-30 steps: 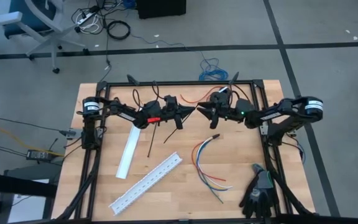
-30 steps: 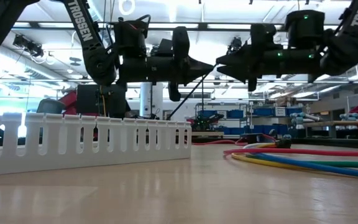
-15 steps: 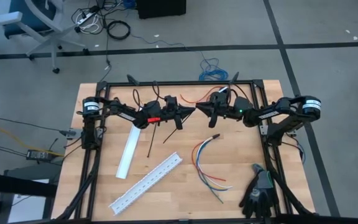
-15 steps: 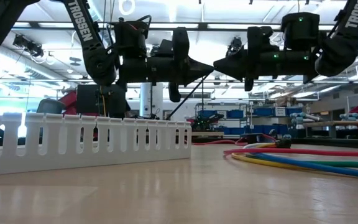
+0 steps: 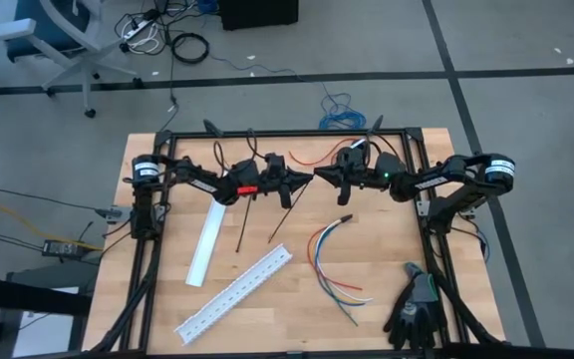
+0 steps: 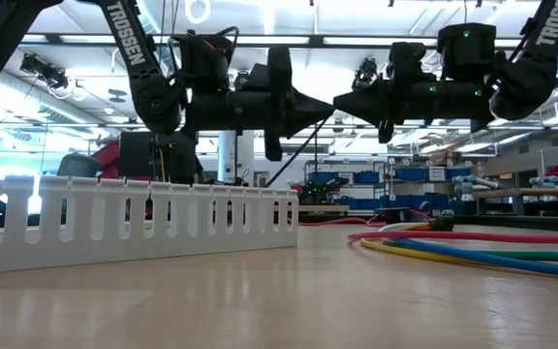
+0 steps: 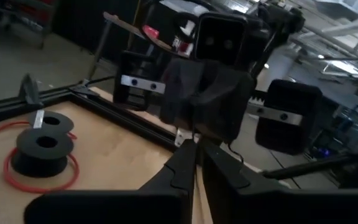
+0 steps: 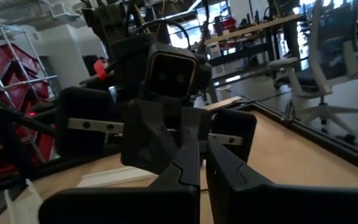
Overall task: Ziptie cables
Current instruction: Wrap the right black zip tie
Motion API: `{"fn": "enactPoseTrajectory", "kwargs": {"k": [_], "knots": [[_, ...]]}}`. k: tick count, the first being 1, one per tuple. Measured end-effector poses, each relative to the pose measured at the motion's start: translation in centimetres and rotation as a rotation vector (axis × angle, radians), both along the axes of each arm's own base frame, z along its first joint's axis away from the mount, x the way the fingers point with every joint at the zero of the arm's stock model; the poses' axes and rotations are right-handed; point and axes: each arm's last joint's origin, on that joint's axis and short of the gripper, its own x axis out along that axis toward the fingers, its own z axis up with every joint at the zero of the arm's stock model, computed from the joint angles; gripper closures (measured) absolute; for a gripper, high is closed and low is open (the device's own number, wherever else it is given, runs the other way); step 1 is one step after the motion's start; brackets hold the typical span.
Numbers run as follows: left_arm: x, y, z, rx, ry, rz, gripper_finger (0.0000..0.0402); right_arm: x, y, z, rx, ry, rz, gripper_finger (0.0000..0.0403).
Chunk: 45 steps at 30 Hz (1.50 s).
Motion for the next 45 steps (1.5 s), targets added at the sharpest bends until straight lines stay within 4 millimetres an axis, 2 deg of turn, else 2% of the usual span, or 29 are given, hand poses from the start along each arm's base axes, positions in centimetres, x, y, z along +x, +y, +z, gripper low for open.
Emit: {"fn": "enactPoseTrajectory", "kwargs": {"k": [7,13,32,36,40,45], "knots": [[1.2,0.8,0.1,-0.021,0.126,-0.080,0.0339,-0.1,-0.3,0.0,0.008,0.002,0.010,0.0402],[2.2,1.4,1.3,0.028,0.124,-0.096,0.0337,-0.1,-0.3,-0.3,0.020,0.033,0.032,0.0402],[1.7,3.3,1.1,-0.012,0.157,-0.131,0.0337,-0.1,-0.3,-0.6,0.031,0.059,0.040,0.0403],[1.7,3.4,1.1,0.015,0.163,-0.130,0.0353,-0.1,-0.3,-0.7,0.035,0.067,0.040,0.0403],[1.7,3.4,1.0,0.062,0.167,-0.130,0.0392,-0.1,-0.3,-0.8,0.039,0.077,0.040,0.0403],[1.7,3.4,1.0,0.092,0.174,-0.129,0.0397,-0.1,-0.3,-0.8,0.040,0.078,0.041,0.0402]]}}
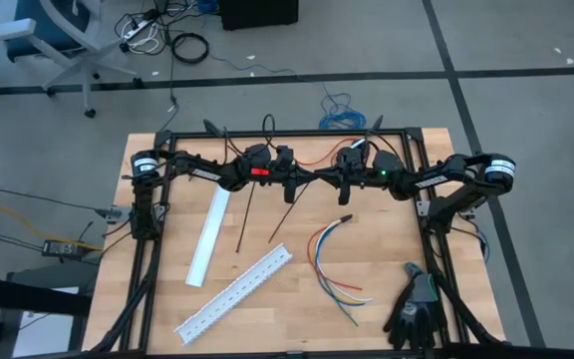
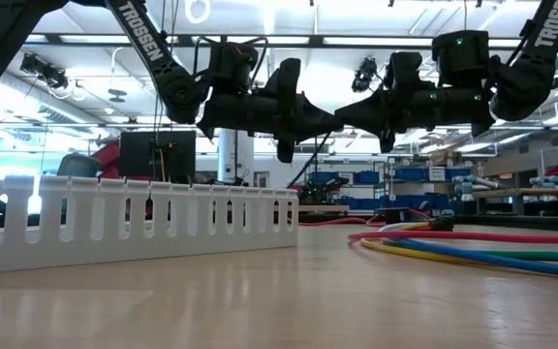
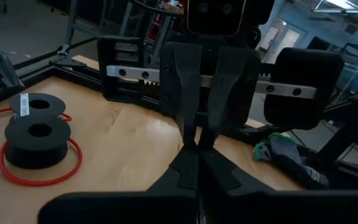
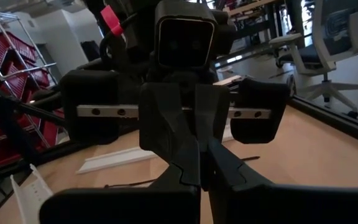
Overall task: Ziptie cables
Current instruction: Wrap the right black zip tie
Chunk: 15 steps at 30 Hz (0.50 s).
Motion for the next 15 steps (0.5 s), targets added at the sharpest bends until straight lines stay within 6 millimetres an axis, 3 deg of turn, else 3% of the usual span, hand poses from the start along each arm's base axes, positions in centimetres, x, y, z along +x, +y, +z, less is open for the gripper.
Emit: {"fn": "enactPoseTrajectory", "kwargs": {"k": [4,15], "knots": [[0.1,-0.2,-0.1,0.046,0.008,-0.002,0.0398,0.0,0.0,0.0,0.007,-0.001,0.001,0.0383],[-0.6,-1.4,-1.3,0.242,0.033,0.135,0.0400,-0.3,-0.7,0.0,-0.002,-0.004,-0.007,0.0266]]}}
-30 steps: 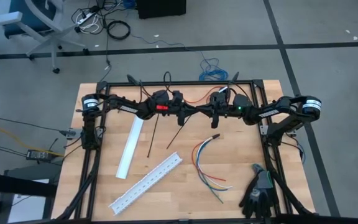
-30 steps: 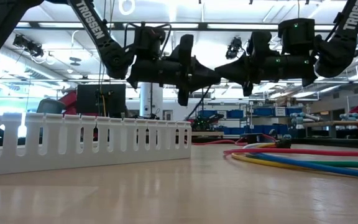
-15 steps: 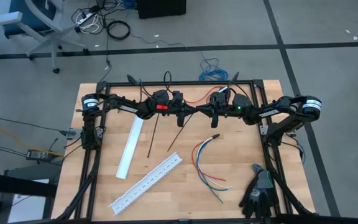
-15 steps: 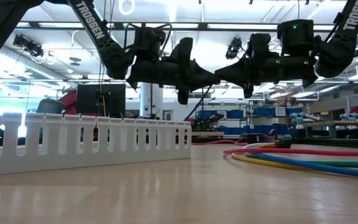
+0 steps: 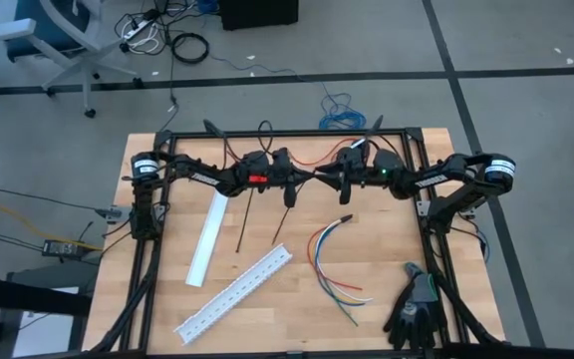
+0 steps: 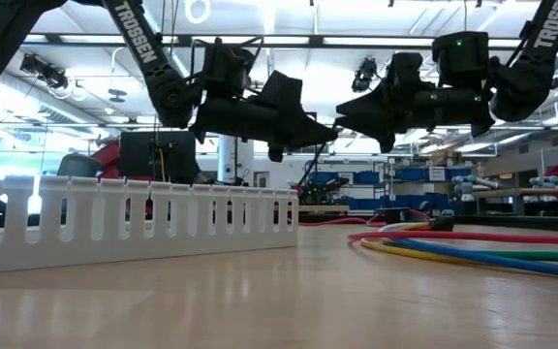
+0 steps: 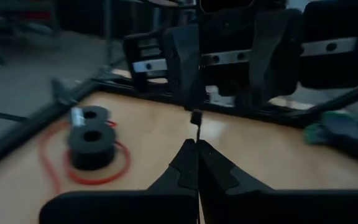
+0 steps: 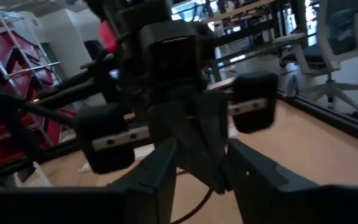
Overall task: Ziptie cables
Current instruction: Wrap the right black zip tie
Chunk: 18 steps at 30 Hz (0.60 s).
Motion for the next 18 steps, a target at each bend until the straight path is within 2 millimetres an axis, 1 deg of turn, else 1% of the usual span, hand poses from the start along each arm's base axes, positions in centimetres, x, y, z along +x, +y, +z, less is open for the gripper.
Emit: {"fn": "enactPoseTrajectory", "kwargs": {"k": [4,11,18], "knots": [[-0.2,-0.5,-0.4,0.077,0.019,0.088,0.0401,-0.4,-0.8,0.0,0.002,0.001,-0.037,0.0252],[-0.6,-1.0,-1.1,0.155,0.076,0.235,0.0401,-0.8,-1.7,-0.2,0.012,0.015,-0.081,0.0258],[-0.5,-1.7,-1.2,0.236,0.120,0.338,0.0401,-0.9,-1.9,-0.8,0.041,0.070,-0.090,0.0261]]}}
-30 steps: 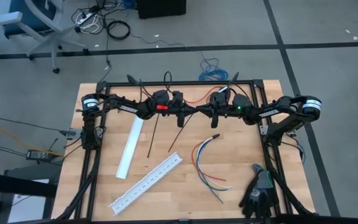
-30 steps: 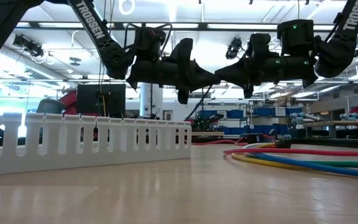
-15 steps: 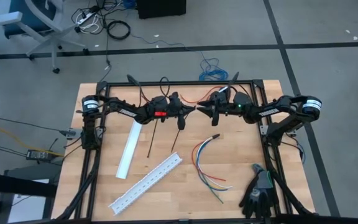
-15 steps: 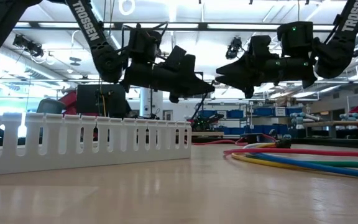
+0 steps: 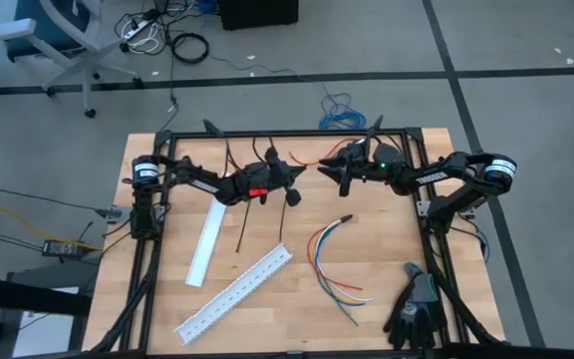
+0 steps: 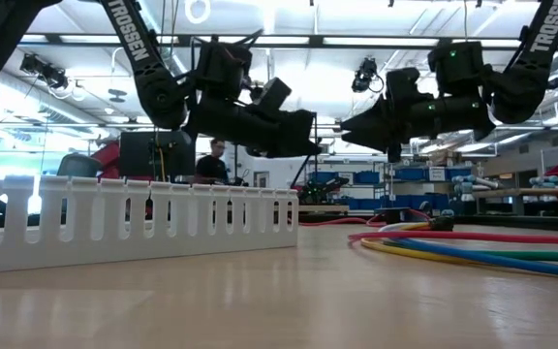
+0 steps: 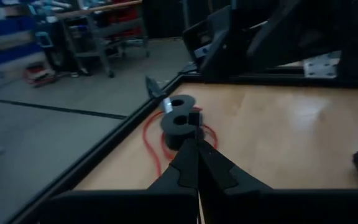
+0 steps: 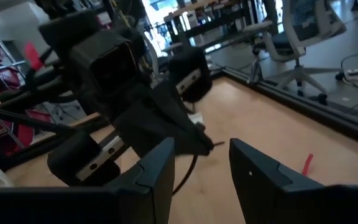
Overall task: Ziptie cables
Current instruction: Wrap the right black zip tie
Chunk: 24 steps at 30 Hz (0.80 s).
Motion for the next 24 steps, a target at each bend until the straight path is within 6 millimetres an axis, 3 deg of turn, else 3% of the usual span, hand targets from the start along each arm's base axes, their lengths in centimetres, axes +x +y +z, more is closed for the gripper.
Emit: {"fn": "enactPoseTrajectory", "kwargs": {"k": [5,15,24], "knots": [[-0.1,-0.3,-0.4,0.012,0.049,0.080,0.0401,0.0,0.0,-0.2,0.041,0.017,0.000,0.0261],[-0.3,-0.4,-0.5,-0.143,-0.063,0.092,0.0401,-0.1,0.4,-1.2,0.127,0.103,0.098,0.0263],[-5.4,0.9,-1.9,-0.326,-0.402,0.099,0.0402,0.5,1.9,-1.4,0.053,0.127,0.272,0.0300]]}}
